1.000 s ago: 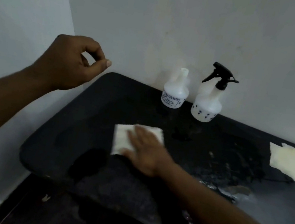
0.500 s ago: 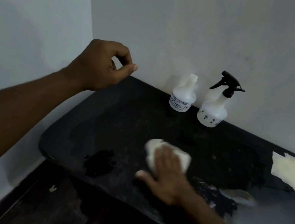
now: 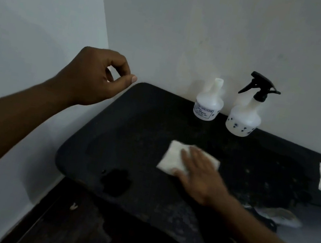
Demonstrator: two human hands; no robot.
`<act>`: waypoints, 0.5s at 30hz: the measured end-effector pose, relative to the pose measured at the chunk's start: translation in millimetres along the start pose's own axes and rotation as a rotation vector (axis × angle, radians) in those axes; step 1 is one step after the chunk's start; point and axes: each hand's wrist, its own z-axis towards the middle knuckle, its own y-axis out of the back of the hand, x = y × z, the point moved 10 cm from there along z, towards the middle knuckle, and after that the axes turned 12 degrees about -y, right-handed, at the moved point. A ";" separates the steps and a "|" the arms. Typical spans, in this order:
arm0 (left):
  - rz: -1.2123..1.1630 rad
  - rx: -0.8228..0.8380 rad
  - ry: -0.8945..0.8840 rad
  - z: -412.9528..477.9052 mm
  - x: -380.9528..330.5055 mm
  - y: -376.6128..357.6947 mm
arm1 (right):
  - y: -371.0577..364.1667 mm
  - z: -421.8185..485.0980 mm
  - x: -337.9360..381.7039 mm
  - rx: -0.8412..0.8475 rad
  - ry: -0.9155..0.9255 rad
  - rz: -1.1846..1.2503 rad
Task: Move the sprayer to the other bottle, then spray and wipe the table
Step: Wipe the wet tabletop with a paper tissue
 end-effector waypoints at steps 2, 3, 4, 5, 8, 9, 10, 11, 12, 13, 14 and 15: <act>-0.009 0.010 -0.003 -7.9 3.4 -8.1 | 3.8 34.7 -50.1 0.048 -0.144 -0.041; -0.013 0.027 -0.002 -10.9 6.0 -14.6 | 3.5 52.4 -64.5 0.083 -0.210 -0.057; -0.010 0.044 0.001 -13.5 9.6 -20.2 | 4.0 70.0 -69.3 0.104 -0.261 -0.063; -0.004 0.056 0.005 -15.5 13.2 -23.5 | 4.7 86.1 -66.1 0.105 -0.294 -0.058; -0.003 0.051 0.021 -21.1 23.5 -23.2 | 3.4 121.7 -17.9 0.082 -0.293 -0.019; -0.003 0.037 0.030 -22.2 26.7 -21.9 | 1.4 125.3 13.9 0.085 -0.212 -0.028; -0.003 0.025 0.045 -23.7 29.8 -21.2 | -4.4 121.3 54.7 0.086 -0.090 -0.050; -0.005 0.014 0.061 -25.1 32.1 -20.8 | -12.5 108.8 99.7 0.090 0.052 -0.064; -0.007 0.001 0.076 -26.5 33.5 -20.4 | -20.4 89.3 144.6 0.092 0.189 -0.049; -0.005 -0.013 0.087 -28.4 34.2 -18.9 | -28.0 64.7 186.0 0.103 0.307 -0.017; -0.003 -0.021 0.093 -30.3 32.8 -16.9 | -33.6 39.0 220.4 0.115 0.412 0.004; -0.003 -0.018 0.091 -31.9 30.8 -15.9 | -37.9 15.8 246.7 0.121 0.501 0.014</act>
